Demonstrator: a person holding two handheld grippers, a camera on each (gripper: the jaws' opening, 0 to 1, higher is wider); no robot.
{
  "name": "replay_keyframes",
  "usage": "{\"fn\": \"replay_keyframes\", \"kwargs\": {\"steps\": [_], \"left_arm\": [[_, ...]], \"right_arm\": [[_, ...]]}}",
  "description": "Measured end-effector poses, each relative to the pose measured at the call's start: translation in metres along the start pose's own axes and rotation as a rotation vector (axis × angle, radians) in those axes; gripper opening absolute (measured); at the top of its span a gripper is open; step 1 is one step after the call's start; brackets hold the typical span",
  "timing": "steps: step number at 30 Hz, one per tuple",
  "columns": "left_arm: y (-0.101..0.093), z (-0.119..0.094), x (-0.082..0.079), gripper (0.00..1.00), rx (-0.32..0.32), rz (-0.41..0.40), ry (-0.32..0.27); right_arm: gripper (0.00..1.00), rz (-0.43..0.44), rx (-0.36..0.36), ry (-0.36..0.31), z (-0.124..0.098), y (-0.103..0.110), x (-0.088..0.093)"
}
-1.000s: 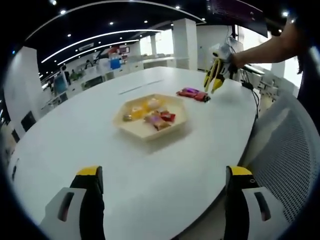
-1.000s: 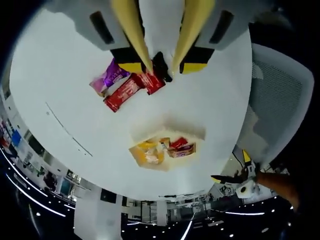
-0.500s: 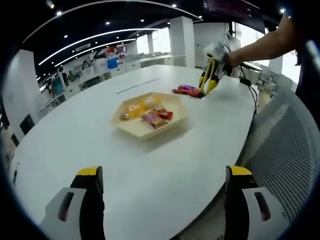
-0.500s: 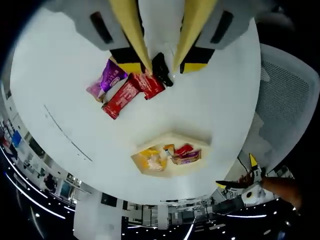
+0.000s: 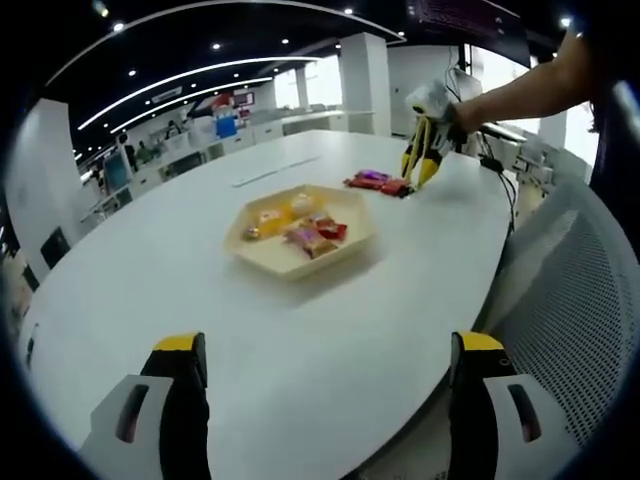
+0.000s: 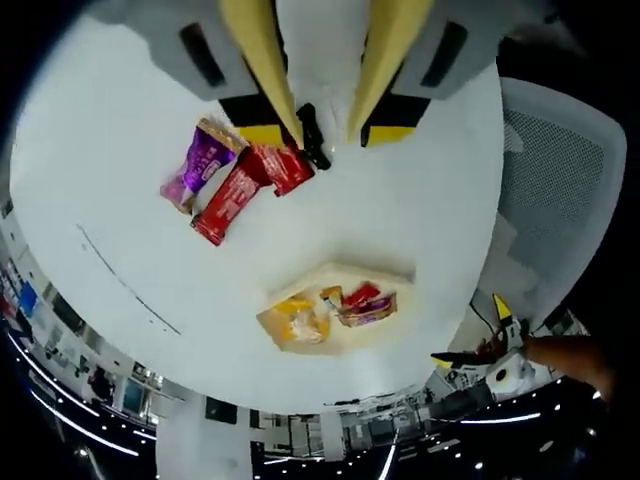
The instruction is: Place the target food into the container with the food tongs after gripping and lifting it, then release it inside without dropping or visibly crushing the food.
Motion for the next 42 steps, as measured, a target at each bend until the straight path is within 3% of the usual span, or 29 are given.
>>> {"fn": "replay_keyframes", "kwargs": {"steps": [7, 9, 17, 20, 22, 24, 34, 40, 42], "left_arm": [[0.001, 0.000, 0.001, 0.97, -0.002, 0.000, 0.000], [0.001, -0.001, 0.000, 0.97, -0.008, -0.005, -0.004], [0.001, -0.001, -0.001, 0.97, -0.007, -0.008, -0.005], [0.001, -0.001, -0.001, 0.97, -0.008, -0.008, -0.007], [0.001, -0.001, -0.001, 0.97, -0.008, -0.010, -0.008], [0.002, -0.001, 0.000, 0.97, -0.008, -0.010, -0.008], [0.002, -0.001, 0.000, 0.97, -0.009, -0.011, -0.007], [0.001, -0.001, 0.000, 0.97, -0.007, -0.012, -0.007], [0.001, -0.001, 0.000, 0.97, -0.007, -0.010, -0.007]], "right_arm": [[0.27, 0.010, -0.003, 0.009, 0.004, -0.004, 0.000], [0.28, -0.033, 0.060, 0.013, 0.003, -0.009, -0.001], [0.28, -0.067, 0.028, 0.033, 0.005, -0.001, 0.000], [0.27, -0.050, -0.002, 0.007, 0.002, 0.002, -0.003], [0.28, -0.067, 0.002, 0.022, 0.002, 0.002, -0.002], [0.28, -0.127, 0.054, 0.067, 0.005, -0.005, 0.002], [0.26, -0.058, -0.012, 0.040, 0.007, 0.003, -0.003], [0.27, -0.102, -0.005, 0.072, 0.015, 0.002, 0.001], [0.28, -0.093, -0.003, 0.043, 0.017, 0.002, -0.001]]}}
Point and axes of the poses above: the point that each gripper's makers call its tool centre point, and the gripper's own axes: z roughly forward along the fingers, y roughly to its left, x roughly out of its underside, the point moved 9 cm from there along -z, roughly backward along the fingers, and after that the axes turned 14 degrees about z, right-handed, at the moved point
